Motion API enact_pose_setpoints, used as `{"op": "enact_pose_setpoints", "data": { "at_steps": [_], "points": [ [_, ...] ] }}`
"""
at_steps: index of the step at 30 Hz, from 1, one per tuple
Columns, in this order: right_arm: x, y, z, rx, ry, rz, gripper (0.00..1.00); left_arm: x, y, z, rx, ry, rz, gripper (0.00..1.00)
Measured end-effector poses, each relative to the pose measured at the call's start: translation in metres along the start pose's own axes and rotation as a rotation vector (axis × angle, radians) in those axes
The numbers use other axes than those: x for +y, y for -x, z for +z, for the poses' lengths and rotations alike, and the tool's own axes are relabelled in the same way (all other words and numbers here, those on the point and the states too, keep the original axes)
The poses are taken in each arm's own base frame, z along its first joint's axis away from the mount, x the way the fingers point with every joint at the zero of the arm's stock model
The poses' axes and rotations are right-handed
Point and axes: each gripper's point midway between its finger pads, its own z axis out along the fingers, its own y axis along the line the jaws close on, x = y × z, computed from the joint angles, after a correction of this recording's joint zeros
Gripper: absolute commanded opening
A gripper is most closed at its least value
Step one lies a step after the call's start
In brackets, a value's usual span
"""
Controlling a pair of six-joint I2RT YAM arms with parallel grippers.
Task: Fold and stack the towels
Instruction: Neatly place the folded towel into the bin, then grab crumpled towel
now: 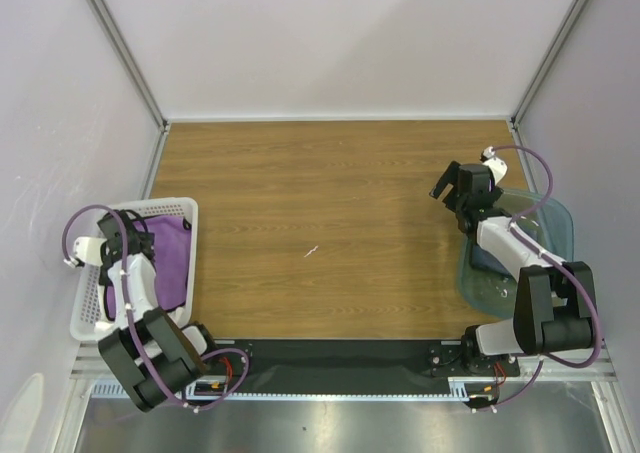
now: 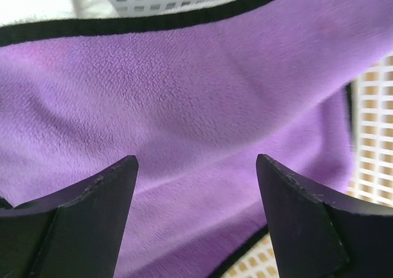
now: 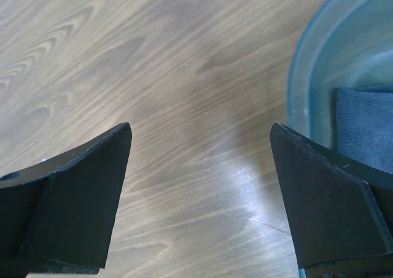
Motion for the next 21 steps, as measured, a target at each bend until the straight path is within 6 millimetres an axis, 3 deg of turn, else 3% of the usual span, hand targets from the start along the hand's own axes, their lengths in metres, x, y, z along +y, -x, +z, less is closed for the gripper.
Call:
{"op": "enact_pose_setpoints", "data": {
  "at_steps": [7,10,13,17,21],
  "points": [
    [0.013,0.009,-0.007,0.006,0.052,-0.006,1.00,0.005,-0.022,0.018,0.043,0.057,0.144,0.84],
    [0.018,0.016,-0.015,-0.004,0.075,-0.002,1.00,0.004,-0.029,0.022,0.049,0.083,0.205,0.79],
    [0.024,0.029,-0.023,-0.031,0.103,0.005,1.00,0.006,-0.029,0.027,0.044,0.115,0.228,0.70],
    [0.030,0.042,-0.033,-0.064,0.128,0.013,1.00,0.014,-0.031,0.032,0.043,0.153,0.250,0.48],
    [0.032,0.050,-0.043,-0.084,0.142,0.015,1.00,0.016,-0.027,0.032,0.027,0.166,0.260,0.34]
  ]
}}
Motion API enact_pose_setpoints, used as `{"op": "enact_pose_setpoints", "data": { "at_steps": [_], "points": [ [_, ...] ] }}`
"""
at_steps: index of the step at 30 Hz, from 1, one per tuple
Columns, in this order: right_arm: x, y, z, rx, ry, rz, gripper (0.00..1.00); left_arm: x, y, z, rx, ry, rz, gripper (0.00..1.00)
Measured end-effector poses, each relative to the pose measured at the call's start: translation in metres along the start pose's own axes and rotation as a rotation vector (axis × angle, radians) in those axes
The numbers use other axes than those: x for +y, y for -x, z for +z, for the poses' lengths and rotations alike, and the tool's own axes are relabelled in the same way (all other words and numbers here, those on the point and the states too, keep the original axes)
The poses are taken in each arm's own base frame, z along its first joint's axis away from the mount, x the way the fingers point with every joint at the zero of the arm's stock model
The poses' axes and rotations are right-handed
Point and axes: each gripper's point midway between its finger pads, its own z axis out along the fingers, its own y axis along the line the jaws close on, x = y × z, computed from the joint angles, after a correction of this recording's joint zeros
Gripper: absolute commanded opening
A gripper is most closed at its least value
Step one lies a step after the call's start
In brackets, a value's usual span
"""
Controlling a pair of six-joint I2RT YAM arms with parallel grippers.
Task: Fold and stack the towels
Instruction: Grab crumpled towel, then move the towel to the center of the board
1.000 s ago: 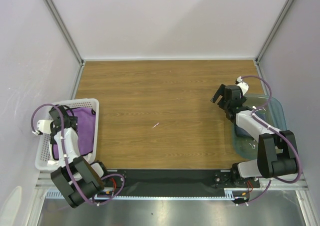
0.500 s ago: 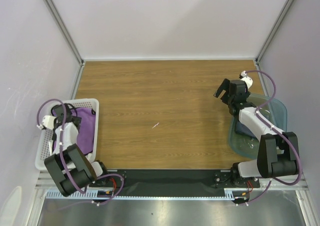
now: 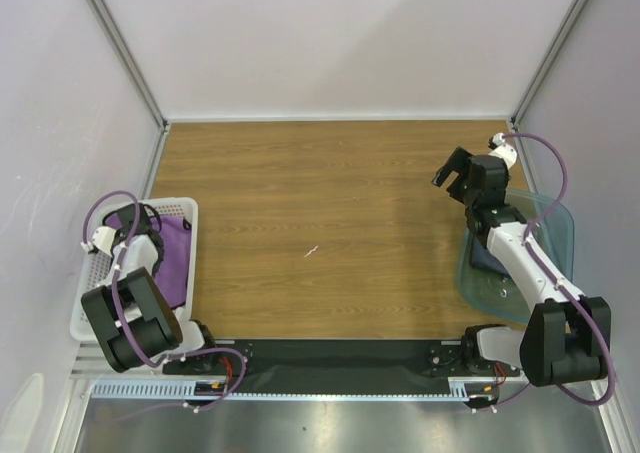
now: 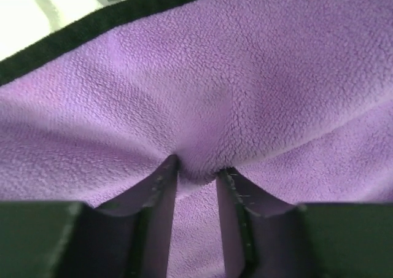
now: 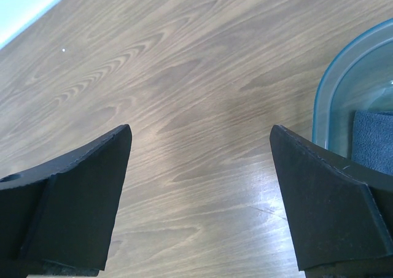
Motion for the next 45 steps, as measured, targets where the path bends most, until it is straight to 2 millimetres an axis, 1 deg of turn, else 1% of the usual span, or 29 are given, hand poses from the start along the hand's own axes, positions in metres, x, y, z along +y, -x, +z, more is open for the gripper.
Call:
{"op": "enact_pose_setpoints", "data": {
  "at_steps": [2,4,7,8,10,11,12,13,14,17,18,19,20,21,23,25,27,29,32,35,38,41,43,45],
  "points": [
    [0.001,0.003,-0.004,-0.008,0.005,0.000,1.00,0.001,0.001,0.000,-0.005,0.003,0.001,0.29],
    [0.002,0.005,-0.006,-0.013,0.010,0.001,1.00,0.001,0.001,0.000,-0.006,0.004,0.001,0.27],
    [0.003,0.006,-0.007,-0.014,0.016,0.001,1.00,0.002,0.003,-0.004,-0.005,0.006,0.004,0.20],
    [0.004,0.005,-0.007,-0.011,0.020,0.001,1.00,0.001,0.005,-0.007,-0.009,0.001,0.004,0.20],
    [0.004,0.004,-0.008,-0.002,0.021,-0.001,1.00,-0.004,0.014,-0.022,-0.031,-0.027,0.003,0.17],
    [0.004,0.003,-0.008,0.002,0.023,-0.004,1.00,-0.009,0.020,-0.032,-0.052,-0.055,-0.002,0.15],
    [0.004,0.003,-0.009,0.005,0.024,-0.006,1.00,-0.014,0.029,-0.044,-0.078,-0.087,-0.008,0.15],
    [0.005,0.004,-0.009,0.006,0.028,-0.007,1.00,-0.022,0.044,-0.065,-0.121,-0.139,-0.024,0.13],
    [0.007,0.004,-0.009,0.005,0.034,-0.008,1.00,-0.027,0.049,-0.074,-0.139,-0.168,-0.026,0.12],
    [0.010,0.005,-0.010,0.006,0.046,-0.008,1.00,-0.046,0.084,-0.130,-0.239,-0.319,-0.059,0.07],
    [0.011,0.005,-0.010,0.006,0.048,-0.008,1.00,-0.049,0.094,-0.149,-0.268,-0.368,-0.067,0.05],
    [0.011,0.005,-0.010,0.008,0.050,-0.008,1.00,-0.052,0.103,-0.165,-0.291,-0.411,-0.069,0.00],
    [0.012,0.005,-0.011,0.011,0.051,-0.009,1.00,-0.055,0.111,-0.183,-0.315,-0.459,-0.073,0.00],
    [0.012,0.005,-0.011,0.014,0.052,-0.010,1.00,-0.058,0.117,-0.200,-0.334,-0.507,-0.067,0.00],
    [0.015,0.007,-0.012,0.014,0.058,-0.010,1.00,-0.066,0.122,-0.230,-0.349,-0.601,-0.040,0.00],
    [0.019,0.009,-0.014,0.016,0.074,-0.009,1.00,-0.080,0.122,-0.261,-0.350,-0.709,0.008,0.00],
    [0.024,0.011,-0.017,0.015,0.094,-0.008,1.00,-0.096,0.114,-0.291,-0.330,-0.823,0.068,0.00],
    [0.030,0.012,-0.022,0.017,0.123,-0.010,1.00,-0.115,0.097,-0.322,-0.294,-0.942,0.141,0.00],
    [0.042,0.011,-0.033,0.025,0.171,-0.017,1.00,-0.139,0.065,-0.365,-0.233,-1.101,0.255,0.00],
    [0.056,0.009,-0.045,0.038,0.232,-0.011,1.00,-0.158,0.027,-0.399,-0.167,-1.222,0.353,0.00],
    [0.068,0.006,-0.054,0.057,0.287,0.009,1.00,-0.167,-0.009,-0.424,-0.110,-1.312,0.431,0.00],
    [0.076,0.000,-0.058,0.087,0.317,0.038,1.00,-0.171,-0.039,-0.444,-0.065,-1.380,0.482,0.00],
    [0.077,-0.005,-0.059,0.108,0.323,0.054,1.00,-0.175,-0.059,-0.455,-0.034,-1.416,0.512,0.00],
    [0.075,-0.014,-0.059,0.133,0.321,0.068,1.00,-0.178,-0.082,-0.456,0.002,-1.427,0.546,0.00]
  ]
}}
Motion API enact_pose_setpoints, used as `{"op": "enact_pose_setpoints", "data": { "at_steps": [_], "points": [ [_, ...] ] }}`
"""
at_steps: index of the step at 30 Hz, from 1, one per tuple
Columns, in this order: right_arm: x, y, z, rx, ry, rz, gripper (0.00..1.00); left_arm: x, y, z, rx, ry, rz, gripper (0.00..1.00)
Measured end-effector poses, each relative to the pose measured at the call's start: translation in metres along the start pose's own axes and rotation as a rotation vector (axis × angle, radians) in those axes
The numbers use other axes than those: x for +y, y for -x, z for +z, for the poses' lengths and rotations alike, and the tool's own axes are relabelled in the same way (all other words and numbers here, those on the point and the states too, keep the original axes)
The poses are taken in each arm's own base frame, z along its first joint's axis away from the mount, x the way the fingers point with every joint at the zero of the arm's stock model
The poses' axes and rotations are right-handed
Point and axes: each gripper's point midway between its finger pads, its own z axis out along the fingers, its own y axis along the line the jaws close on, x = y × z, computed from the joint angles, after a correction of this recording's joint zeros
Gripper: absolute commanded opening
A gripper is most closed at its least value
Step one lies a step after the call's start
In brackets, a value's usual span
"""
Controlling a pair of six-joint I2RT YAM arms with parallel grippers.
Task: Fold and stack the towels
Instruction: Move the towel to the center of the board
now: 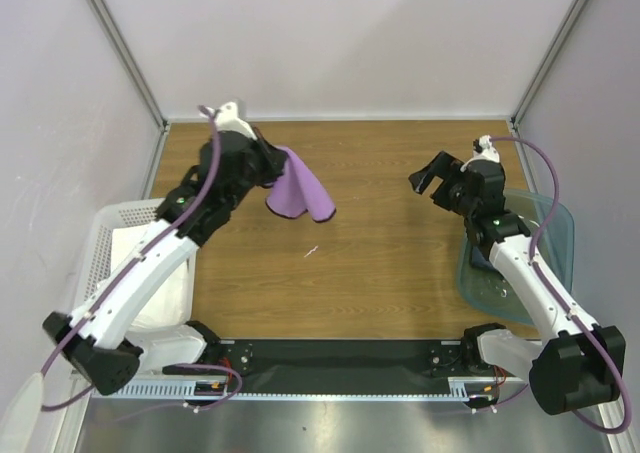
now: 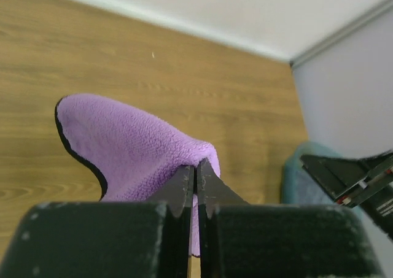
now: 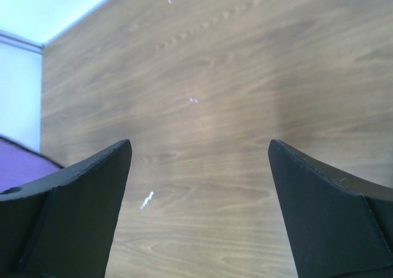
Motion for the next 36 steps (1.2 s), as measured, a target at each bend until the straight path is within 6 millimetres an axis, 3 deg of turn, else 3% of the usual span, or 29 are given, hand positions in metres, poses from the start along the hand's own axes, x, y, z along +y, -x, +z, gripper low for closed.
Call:
{"op": "enact_pose_setpoints", "data": {
  "at_steps": [3,7,10,13,15,19,27,30,31,33,36],
  "points": [
    [-0.007,-0.015,0.001,0.040,-0.013,0.016,1.00,0.000,-0.043,0.018,0.089,0.002,0.017,0.01],
    [-0.015,-0.038,0.000,0.102,-0.039,0.019,1.00,0.024,-0.135,0.035,0.300,0.044,0.088,0.00],
    [-0.019,-0.058,0.000,0.151,-0.047,0.010,1.00,0.054,-0.205,0.030,0.482,0.108,0.171,0.00],
    [-0.021,-0.076,0.000,0.198,-0.053,-0.002,0.99,0.085,-0.246,0.013,0.611,0.202,0.251,0.00],
    [-0.020,-0.086,0.001,0.224,-0.054,-0.013,0.99,0.100,-0.256,0.000,0.657,0.257,0.285,0.00],
    [-0.016,-0.109,0.006,0.288,-0.051,-0.042,0.98,0.122,-0.257,-0.015,0.682,0.357,0.304,0.00],
    [-0.008,-0.172,0.019,0.450,-0.059,-0.107,0.95,0.141,-0.262,-0.037,0.724,0.416,0.320,0.13],
    [-0.004,-0.195,0.021,0.513,-0.063,-0.133,0.93,0.152,-0.267,-0.041,0.755,0.462,0.360,0.46],
    [-0.001,-0.202,0.020,0.529,-0.061,-0.139,0.93,0.155,-0.269,-0.042,0.766,0.477,0.371,0.71],
    [0.004,-0.211,0.018,0.554,-0.053,-0.136,0.93,0.160,-0.269,-0.043,0.777,0.503,0.399,0.96],
    [0.013,-0.218,0.014,0.575,-0.035,-0.093,0.91,0.158,-0.257,-0.040,0.744,0.527,0.415,1.00]
  ]
}}
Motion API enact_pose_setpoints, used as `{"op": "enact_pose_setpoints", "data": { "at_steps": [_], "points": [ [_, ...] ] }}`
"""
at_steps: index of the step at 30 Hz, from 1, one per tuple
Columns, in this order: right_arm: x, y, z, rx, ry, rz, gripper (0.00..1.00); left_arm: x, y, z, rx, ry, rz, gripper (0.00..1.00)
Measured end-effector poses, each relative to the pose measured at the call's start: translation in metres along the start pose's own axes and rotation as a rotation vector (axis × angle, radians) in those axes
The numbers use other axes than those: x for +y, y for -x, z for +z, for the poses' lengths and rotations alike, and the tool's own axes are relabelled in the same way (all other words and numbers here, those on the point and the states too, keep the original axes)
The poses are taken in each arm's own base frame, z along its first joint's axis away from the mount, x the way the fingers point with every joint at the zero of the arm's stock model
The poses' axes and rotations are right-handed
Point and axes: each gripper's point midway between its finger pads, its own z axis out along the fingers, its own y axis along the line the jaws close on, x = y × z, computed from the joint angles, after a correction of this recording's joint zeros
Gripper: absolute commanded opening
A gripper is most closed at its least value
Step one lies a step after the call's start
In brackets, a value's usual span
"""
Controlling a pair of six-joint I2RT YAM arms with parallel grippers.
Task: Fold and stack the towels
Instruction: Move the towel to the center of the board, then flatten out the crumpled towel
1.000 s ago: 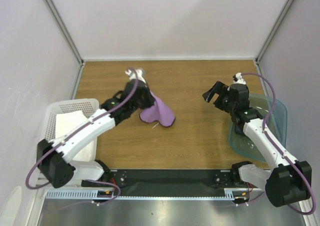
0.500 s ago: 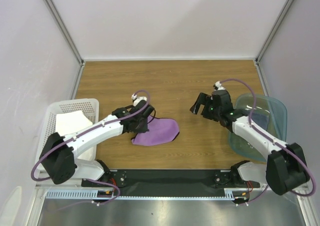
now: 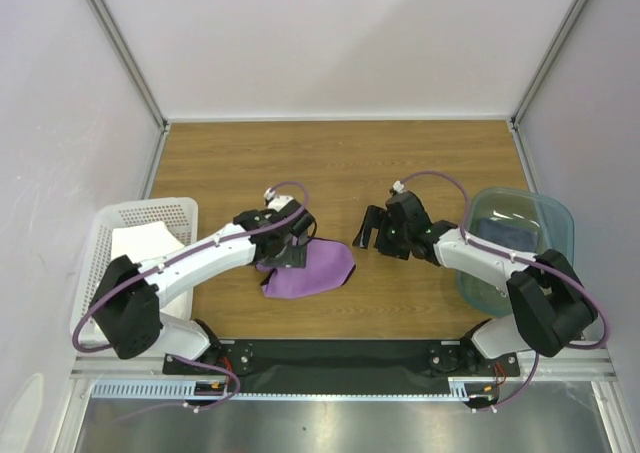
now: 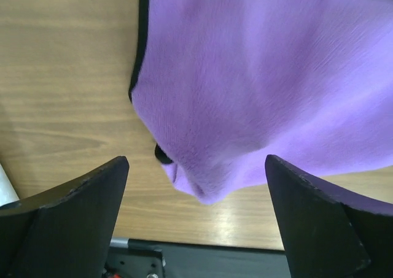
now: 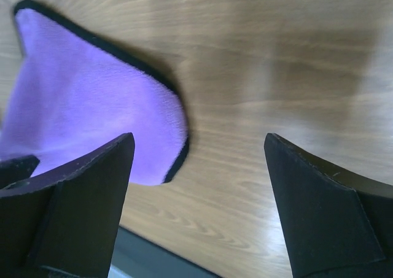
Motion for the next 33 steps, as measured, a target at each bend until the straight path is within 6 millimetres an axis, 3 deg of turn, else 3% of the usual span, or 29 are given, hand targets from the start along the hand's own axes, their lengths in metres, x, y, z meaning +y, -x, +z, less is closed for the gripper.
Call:
{"op": "enact_pose_setpoints", "data": {
  "at_steps": [5,11,16,22,29,33],
  "points": [
    [0.006,-0.018,-0.001,-0.002,0.055,0.112,0.84,-0.007,0.039,-0.010,-0.116,-0.021,-0.062,1.00],
    [0.005,-0.042,0.002,0.021,0.070,0.206,0.82,0.012,0.070,0.014,-0.186,-0.016,-0.203,0.98],
    [0.019,-0.034,0.003,-0.020,0.120,0.244,0.77,0.022,0.077,0.037,-0.238,0.011,-0.240,0.87],
    [0.022,-0.033,0.013,-0.024,0.130,0.264,0.73,0.024,0.091,0.063,-0.254,0.033,-0.284,0.83],
    [0.020,-0.042,0.023,0.006,0.110,0.267,0.73,0.026,0.086,0.086,-0.238,0.053,-0.296,0.77],
    [0.025,-0.042,0.026,0.009,0.117,0.262,0.73,0.026,0.080,0.099,-0.217,0.060,-0.293,0.68]
  ]
}}
